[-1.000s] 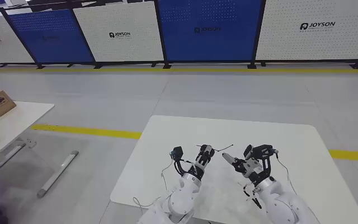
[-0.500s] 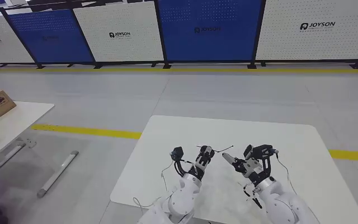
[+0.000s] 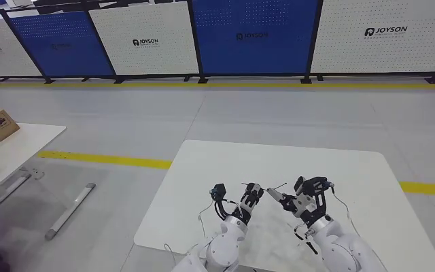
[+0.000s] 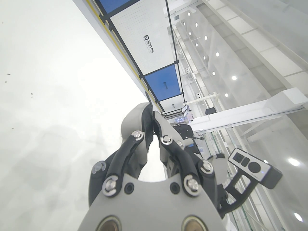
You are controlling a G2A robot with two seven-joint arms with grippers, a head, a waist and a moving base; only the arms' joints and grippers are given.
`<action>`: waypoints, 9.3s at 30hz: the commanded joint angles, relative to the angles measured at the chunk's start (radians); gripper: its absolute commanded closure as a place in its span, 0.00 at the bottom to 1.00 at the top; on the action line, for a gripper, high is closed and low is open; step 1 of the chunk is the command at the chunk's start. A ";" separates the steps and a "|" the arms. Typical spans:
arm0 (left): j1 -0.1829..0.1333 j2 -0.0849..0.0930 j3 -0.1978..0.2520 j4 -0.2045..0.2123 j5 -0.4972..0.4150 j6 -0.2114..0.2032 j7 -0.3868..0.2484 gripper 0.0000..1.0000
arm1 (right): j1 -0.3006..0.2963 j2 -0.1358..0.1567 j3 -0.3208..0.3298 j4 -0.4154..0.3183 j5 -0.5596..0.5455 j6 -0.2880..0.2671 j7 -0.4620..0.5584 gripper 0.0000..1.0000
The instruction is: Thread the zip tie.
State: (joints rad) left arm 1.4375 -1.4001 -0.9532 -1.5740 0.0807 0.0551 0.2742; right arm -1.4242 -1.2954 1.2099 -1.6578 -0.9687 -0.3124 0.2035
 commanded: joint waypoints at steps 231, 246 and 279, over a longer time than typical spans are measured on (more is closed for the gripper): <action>0.043 -0.043 0.016 -0.021 0.153 -0.050 -0.024 1.00 | 0.083 0.154 -0.100 0.006 0.269 -0.028 0.094 0.70; 0.042 -0.044 0.013 -0.020 0.154 -0.039 -0.029 1.00 | 0.068 0.162 -0.081 0.002 0.212 -0.027 0.055 1.00; 0.047 -0.041 0.022 -0.020 0.207 -0.049 -0.046 1.00 | 0.066 0.168 -0.079 -0.015 0.184 -0.028 0.080 1.00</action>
State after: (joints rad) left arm 1.4832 -1.4420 -0.9309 -1.5922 0.2848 0.0083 0.2296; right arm -1.3584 -1.1278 1.1315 -1.6728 -0.7847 -0.3400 0.2832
